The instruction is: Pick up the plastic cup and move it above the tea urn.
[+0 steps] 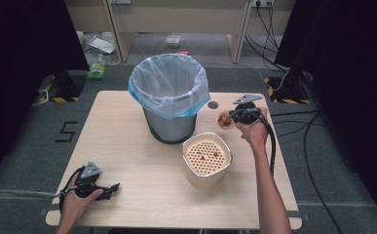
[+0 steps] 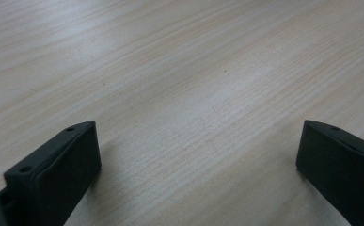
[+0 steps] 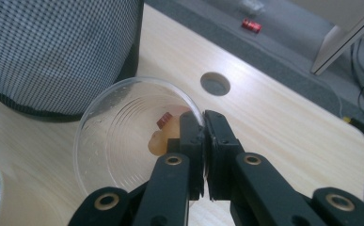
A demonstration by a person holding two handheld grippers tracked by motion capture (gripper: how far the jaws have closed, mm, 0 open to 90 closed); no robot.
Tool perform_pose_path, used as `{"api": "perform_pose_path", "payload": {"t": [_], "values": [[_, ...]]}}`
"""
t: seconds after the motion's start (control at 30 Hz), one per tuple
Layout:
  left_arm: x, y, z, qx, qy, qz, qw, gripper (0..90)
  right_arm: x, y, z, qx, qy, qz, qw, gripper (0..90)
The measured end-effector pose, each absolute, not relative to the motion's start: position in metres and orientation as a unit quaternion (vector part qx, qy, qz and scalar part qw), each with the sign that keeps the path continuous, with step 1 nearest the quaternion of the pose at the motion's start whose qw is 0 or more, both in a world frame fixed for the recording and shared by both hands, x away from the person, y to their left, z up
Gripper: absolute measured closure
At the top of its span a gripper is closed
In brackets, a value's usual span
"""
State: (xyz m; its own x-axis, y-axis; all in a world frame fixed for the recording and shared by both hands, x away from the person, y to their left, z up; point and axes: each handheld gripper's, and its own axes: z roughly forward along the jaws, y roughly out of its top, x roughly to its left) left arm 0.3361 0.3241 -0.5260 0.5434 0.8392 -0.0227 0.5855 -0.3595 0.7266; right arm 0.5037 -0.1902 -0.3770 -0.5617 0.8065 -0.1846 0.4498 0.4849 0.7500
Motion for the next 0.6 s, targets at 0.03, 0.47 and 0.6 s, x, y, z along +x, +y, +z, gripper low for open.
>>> {"api": "perform_pose_path", "payload": {"t": [0.03, 0.47, 0.6], "values": [[0.336, 0.324, -0.526, 0.804, 0.443, 0.179, 0.353, 0.0, 0.503, -0.191, -0.374, 0.382, 0.817, 0.334, 0.273, 87.3], [0.337, 0.324, -0.526, 0.804, 0.444, 0.179, 0.352, 0.0, 0.482, -0.192, -0.350, 0.354, 0.802, 0.361, 0.318, 87.3], [0.337, 0.324, -0.526, 0.804, 0.444, 0.179, 0.352, 0.0, 0.470, -0.187, -0.346, 0.338, 0.802, 0.365, 0.331, 87.3]]}}
